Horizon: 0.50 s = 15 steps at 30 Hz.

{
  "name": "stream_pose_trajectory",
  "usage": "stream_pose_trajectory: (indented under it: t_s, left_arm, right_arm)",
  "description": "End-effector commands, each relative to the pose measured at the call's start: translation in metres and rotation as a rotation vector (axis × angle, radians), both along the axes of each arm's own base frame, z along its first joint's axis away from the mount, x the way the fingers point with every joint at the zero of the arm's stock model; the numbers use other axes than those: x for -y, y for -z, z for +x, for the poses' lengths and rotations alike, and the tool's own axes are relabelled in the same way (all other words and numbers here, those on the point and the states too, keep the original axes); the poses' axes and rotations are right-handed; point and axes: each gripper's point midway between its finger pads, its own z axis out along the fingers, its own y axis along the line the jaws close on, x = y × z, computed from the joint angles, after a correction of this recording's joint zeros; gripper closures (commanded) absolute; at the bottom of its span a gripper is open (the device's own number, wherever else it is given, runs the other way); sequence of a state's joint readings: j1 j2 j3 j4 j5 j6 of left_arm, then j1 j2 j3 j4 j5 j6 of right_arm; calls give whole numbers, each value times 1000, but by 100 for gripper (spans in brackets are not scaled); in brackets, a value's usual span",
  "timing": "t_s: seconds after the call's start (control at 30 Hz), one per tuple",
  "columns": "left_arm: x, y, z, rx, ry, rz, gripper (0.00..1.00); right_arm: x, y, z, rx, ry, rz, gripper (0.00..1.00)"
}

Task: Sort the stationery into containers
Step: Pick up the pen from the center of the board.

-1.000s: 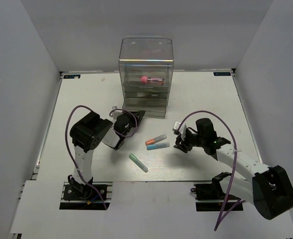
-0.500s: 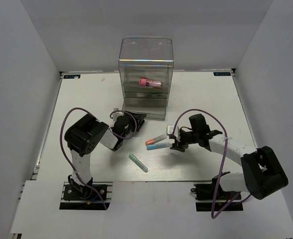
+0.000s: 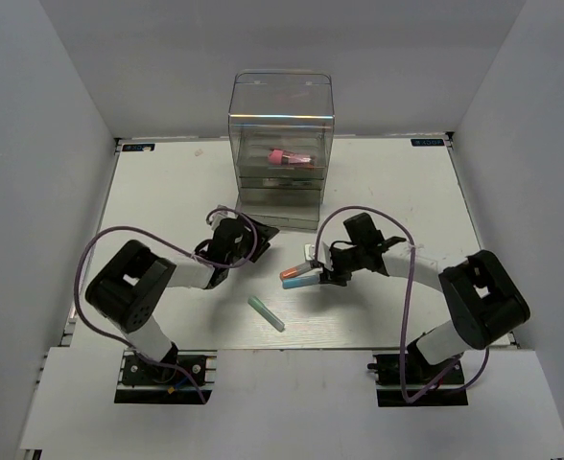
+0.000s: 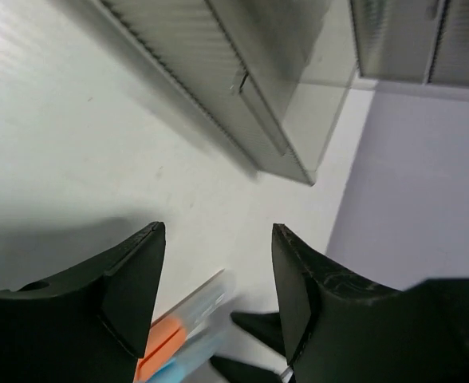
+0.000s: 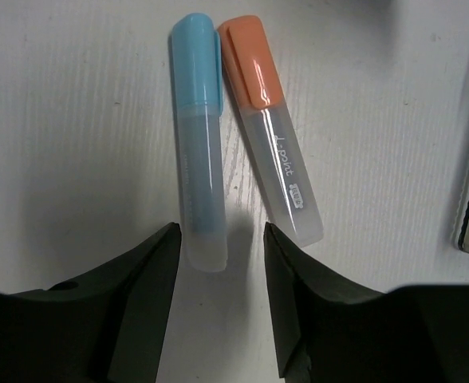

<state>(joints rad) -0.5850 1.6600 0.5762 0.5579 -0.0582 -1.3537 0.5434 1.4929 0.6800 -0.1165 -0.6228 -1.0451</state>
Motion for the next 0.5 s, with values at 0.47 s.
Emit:
stream_pose_trajectory:
  t_s: [0.47]
  left_arm:
    - [-96,4,-123,-161,31,259,0]
  right_arm:
    - [-1,21,-7,-17,-71,-178,89]
